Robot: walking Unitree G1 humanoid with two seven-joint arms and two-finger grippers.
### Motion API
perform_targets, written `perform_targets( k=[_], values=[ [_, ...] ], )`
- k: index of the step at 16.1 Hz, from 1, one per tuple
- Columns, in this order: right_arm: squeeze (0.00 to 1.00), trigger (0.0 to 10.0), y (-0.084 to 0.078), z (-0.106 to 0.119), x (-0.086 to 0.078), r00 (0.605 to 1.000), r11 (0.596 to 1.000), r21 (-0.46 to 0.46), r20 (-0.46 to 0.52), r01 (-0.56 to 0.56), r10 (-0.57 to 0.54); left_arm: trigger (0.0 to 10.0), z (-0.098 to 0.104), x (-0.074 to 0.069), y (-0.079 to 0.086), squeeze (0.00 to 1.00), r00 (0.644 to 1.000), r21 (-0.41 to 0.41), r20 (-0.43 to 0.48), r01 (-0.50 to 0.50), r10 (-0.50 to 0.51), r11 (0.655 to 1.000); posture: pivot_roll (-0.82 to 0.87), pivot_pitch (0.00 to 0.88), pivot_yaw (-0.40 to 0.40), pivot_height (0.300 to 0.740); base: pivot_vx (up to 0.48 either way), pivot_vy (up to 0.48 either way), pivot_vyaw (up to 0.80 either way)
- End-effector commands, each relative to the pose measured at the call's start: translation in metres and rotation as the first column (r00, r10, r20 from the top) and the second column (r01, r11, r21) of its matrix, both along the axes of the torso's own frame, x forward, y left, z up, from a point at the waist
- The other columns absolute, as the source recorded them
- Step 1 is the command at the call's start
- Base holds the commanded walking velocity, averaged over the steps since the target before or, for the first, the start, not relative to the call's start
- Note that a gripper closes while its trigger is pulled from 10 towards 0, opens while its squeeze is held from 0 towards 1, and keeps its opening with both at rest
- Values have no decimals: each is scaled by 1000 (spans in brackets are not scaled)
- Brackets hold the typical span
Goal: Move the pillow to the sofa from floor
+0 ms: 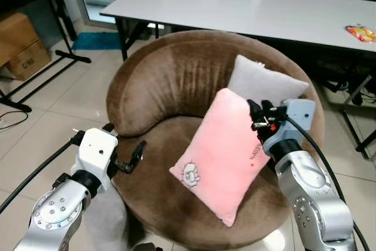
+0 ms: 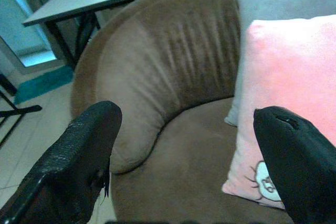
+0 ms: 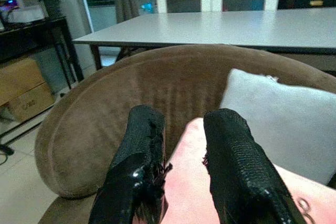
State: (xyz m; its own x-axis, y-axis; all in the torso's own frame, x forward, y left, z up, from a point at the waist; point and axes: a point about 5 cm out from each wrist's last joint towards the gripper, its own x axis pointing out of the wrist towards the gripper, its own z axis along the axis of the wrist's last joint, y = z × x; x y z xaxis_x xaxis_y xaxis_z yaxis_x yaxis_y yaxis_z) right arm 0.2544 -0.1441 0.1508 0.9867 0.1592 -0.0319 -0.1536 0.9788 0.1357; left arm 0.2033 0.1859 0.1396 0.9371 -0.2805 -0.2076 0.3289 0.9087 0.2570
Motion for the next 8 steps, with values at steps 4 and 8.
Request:
perform_targets(
  k=[4,8],
  values=[
    [0,10000,1,7,-5,1000,999,-30,-9,-20,20,10000,4,3,3,0,999,9,31,-35,34,999,6,0,-15,740,0,121,800],
    [0,10000,3,5,-1,999,999,-39,-25,-32,32,10000,5,6,3,0,999,7,39,-38,38,999,10,0,-14,740,0,303,200]
  ],
)
